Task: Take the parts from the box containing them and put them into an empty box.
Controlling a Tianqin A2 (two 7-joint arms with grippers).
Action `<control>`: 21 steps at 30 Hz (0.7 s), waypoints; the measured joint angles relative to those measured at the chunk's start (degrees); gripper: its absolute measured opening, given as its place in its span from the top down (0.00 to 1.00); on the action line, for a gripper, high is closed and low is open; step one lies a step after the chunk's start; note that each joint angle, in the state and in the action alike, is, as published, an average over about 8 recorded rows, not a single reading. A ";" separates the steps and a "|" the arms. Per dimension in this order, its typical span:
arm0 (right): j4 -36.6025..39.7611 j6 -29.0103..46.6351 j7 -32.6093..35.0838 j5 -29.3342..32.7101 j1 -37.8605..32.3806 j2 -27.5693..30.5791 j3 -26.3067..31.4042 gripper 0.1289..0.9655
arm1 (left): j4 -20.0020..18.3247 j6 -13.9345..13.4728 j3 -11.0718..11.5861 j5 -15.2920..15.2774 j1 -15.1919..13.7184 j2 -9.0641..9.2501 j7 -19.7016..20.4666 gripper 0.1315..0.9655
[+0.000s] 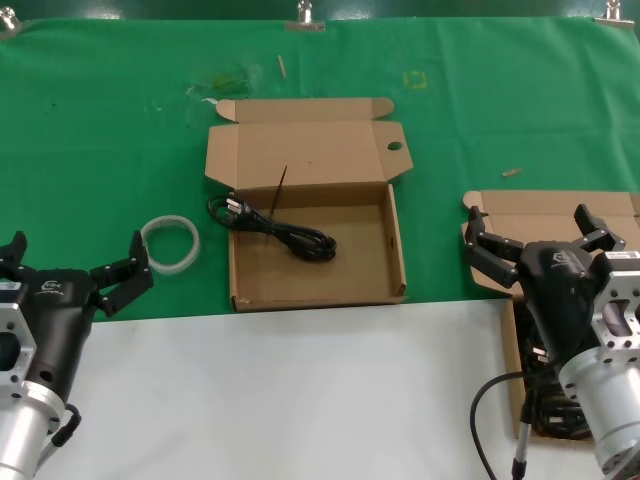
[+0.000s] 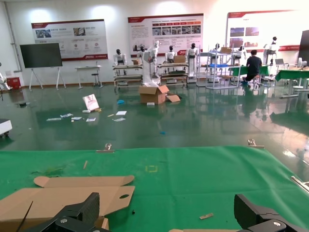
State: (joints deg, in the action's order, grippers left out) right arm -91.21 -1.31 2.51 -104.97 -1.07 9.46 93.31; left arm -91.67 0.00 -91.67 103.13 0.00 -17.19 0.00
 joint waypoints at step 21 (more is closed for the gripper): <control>0.00 0.00 0.00 0.00 0.00 0.00 0.00 0.00 | 0.00 0.00 0.00 0.00 0.00 0.00 0.00 0.00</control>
State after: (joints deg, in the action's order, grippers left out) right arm -91.21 -1.31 2.51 -104.97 -1.07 9.46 93.31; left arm -91.67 0.00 -91.67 103.13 0.00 -17.19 0.00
